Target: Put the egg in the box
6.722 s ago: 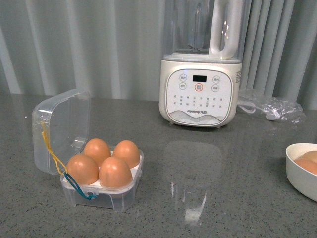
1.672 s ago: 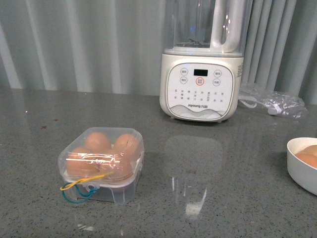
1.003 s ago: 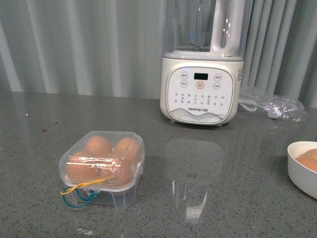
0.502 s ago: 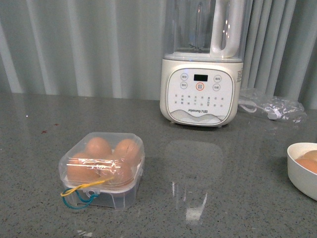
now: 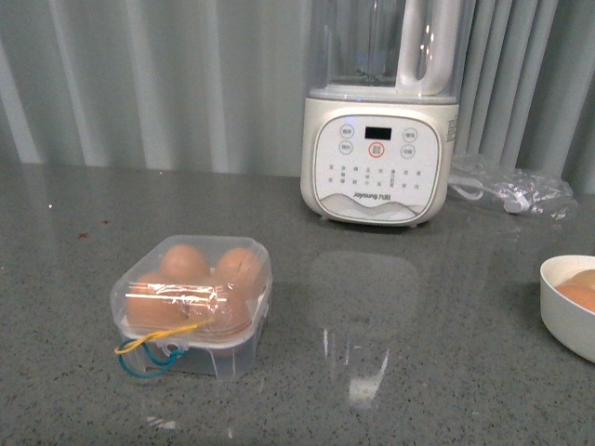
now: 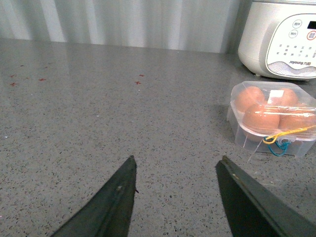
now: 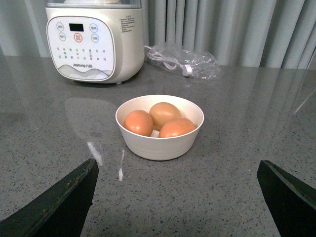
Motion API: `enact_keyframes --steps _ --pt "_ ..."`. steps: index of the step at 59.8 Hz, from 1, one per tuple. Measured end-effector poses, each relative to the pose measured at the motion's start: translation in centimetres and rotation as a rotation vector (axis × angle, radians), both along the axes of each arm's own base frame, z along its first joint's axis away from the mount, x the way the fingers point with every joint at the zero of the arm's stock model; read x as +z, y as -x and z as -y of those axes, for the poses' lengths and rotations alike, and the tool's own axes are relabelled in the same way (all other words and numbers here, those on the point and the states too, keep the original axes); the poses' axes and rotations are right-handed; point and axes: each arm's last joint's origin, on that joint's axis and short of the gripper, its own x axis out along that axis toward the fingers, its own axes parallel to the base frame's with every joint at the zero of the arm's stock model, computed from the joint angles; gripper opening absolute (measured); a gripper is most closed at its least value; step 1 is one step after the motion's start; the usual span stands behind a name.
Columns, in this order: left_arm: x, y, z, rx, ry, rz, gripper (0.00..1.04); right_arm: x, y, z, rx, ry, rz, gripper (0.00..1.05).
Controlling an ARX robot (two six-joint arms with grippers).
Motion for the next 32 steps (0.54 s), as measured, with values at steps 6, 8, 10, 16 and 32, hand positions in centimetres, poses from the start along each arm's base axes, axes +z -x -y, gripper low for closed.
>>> enact_keyframes --steps 6,8,10,16,32 --pt "0.00 0.00 0.00 0.000 0.000 0.000 0.75 0.00 0.00 0.00 0.000 0.000 0.000 0.98" --pt "0.00 0.00 0.00 0.000 0.000 0.000 0.80 0.00 0.00 0.00 0.000 0.000 0.000 0.98" --pt "0.00 0.00 0.00 0.000 0.000 0.000 0.85 0.00 0.00 0.00 0.000 0.000 0.000 0.98" --pt "0.00 0.00 0.00 0.000 -0.001 0.000 1.00 0.00 0.00 0.00 0.000 0.000 0.000 0.98" --pt "0.00 0.00 0.00 0.000 0.000 0.000 0.98 0.00 0.00 0.00 0.000 0.000 0.000 0.98"
